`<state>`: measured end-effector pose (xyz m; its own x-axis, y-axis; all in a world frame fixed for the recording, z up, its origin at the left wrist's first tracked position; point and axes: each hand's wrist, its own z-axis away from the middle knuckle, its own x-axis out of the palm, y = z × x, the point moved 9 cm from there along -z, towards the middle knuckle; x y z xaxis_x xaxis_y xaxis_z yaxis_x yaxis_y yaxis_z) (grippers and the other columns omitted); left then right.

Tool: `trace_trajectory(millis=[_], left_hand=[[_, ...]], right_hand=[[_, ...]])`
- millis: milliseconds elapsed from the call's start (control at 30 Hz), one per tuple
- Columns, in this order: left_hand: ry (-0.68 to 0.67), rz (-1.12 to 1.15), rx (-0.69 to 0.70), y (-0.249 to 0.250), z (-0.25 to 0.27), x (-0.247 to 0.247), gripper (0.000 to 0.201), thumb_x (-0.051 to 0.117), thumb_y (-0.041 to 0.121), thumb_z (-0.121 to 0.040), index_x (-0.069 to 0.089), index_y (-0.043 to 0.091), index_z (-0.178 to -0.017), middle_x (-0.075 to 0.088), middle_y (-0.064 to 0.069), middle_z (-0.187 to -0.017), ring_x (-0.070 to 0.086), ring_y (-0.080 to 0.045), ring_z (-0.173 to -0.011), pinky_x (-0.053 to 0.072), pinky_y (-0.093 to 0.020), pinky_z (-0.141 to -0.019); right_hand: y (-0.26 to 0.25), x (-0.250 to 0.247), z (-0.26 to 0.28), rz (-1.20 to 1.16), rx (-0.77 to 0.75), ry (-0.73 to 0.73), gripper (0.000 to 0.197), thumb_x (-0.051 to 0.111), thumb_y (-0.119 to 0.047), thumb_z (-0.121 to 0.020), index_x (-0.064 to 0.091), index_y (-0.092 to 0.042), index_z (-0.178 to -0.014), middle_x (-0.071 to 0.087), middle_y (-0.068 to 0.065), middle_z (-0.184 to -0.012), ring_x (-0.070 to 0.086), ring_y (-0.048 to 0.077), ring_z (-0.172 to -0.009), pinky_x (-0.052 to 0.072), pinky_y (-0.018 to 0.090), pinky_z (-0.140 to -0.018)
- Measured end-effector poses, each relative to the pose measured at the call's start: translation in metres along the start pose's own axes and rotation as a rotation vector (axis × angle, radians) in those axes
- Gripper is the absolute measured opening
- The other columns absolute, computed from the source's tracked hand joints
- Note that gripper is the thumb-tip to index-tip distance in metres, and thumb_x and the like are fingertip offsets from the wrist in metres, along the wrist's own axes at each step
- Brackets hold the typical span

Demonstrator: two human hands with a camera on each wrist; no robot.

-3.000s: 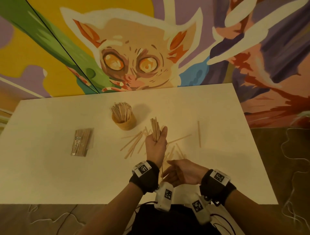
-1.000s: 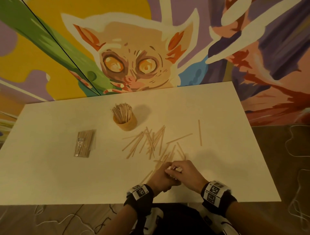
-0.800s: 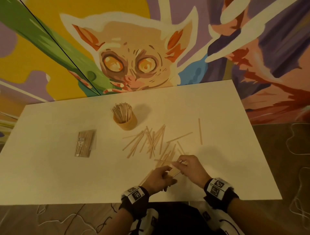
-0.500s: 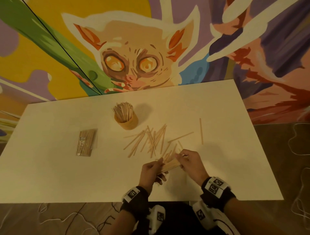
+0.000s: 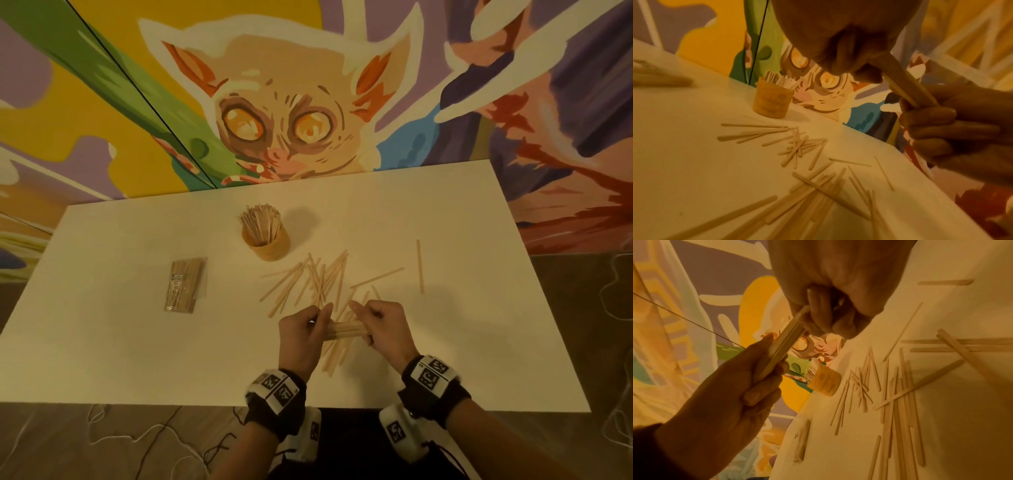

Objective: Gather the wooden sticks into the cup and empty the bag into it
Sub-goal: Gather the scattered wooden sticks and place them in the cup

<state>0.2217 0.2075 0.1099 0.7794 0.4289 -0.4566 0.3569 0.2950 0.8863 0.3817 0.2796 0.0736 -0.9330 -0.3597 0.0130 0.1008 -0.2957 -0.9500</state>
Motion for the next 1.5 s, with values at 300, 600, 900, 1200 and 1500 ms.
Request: trace_trajectory(millis=[300, 600, 900, 1200, 1500], left_hand=[[-0.075, 0.373, -0.401, -0.022, 0.003, -0.004, 0.043, 0.051, 0.03, -0.099, 0.065, -0.008, -0.084, 0.066, -0.019, -0.061, 0.036, -0.018, -0.028, 0.029, -0.021, -0.035], [0.149, 0.301, -0.241, -0.016, -0.014, -0.059, 0.034, 0.064, 0.026, -0.092, 0.067, 0.003, -0.066, 0.056, -0.024, -0.044, 0.036, -0.02, -0.027, 0.031, -0.021, -0.037], [0.109, 0.38, -0.355, -0.056, -0.036, -0.095, 0.031, 0.054, 0.026, -0.098, 0.069, 0.004, -0.082, 0.059, -0.01, -0.057, 0.049, -0.028, -0.037, 0.044, -0.031, -0.044], [0.065, 0.497, -0.514, -0.106, -0.091, -0.126, 0.034, 0.041, 0.034, -0.103, 0.066, 0.012, -0.107, 0.073, -0.007, -0.095, 0.07, -0.027, -0.071, 0.048, -0.031, -0.05], [-0.123, 0.427, -0.55, -0.149, -0.129, -0.126, 0.027, 0.044, 0.017, -0.1, 0.068, 0.007, -0.093, 0.071, -0.011, -0.085, 0.063, -0.022, -0.061, 0.045, -0.028, -0.049]], right_hand=[[-0.031, 0.008, -0.012, 0.181, -0.247, 0.048, 0.047, 0.071, -0.022, -0.089, 0.049, -0.005, -0.051, 0.041, 0.006, -0.046, 0.037, 0.012, -0.047, 0.037, 0.027, -0.051], [-0.031, 0.052, -0.029, -0.058, -0.037, 0.036, 0.038, 0.059, -0.022, -0.097, 0.062, 0.002, -0.068, 0.051, 0.006, -0.047, 0.045, 0.014, -0.038, 0.036, 0.023, -0.039], [-0.041, 0.119, -0.061, 0.121, -0.061, -0.06, 0.051, 0.072, -0.032, -0.087, 0.057, 0.009, -0.062, 0.045, 0.007, -0.042, 0.042, 0.016, -0.039, 0.038, 0.022, -0.043], [-0.104, 0.143, -0.162, 0.502, -0.284, -0.077, 0.047, 0.073, -0.025, -0.087, 0.053, 0.0, -0.053, 0.039, 0.006, -0.046, 0.037, 0.012, -0.046, 0.036, 0.028, -0.055], [-0.16, 0.222, -0.254, 1.331, -0.517, -0.268, 0.04, 0.055, -0.044, -0.095, 0.065, -0.013, -0.072, 0.055, 0.008, -0.065, 0.06, 0.034, -0.077, 0.05, 0.041, -0.067]])
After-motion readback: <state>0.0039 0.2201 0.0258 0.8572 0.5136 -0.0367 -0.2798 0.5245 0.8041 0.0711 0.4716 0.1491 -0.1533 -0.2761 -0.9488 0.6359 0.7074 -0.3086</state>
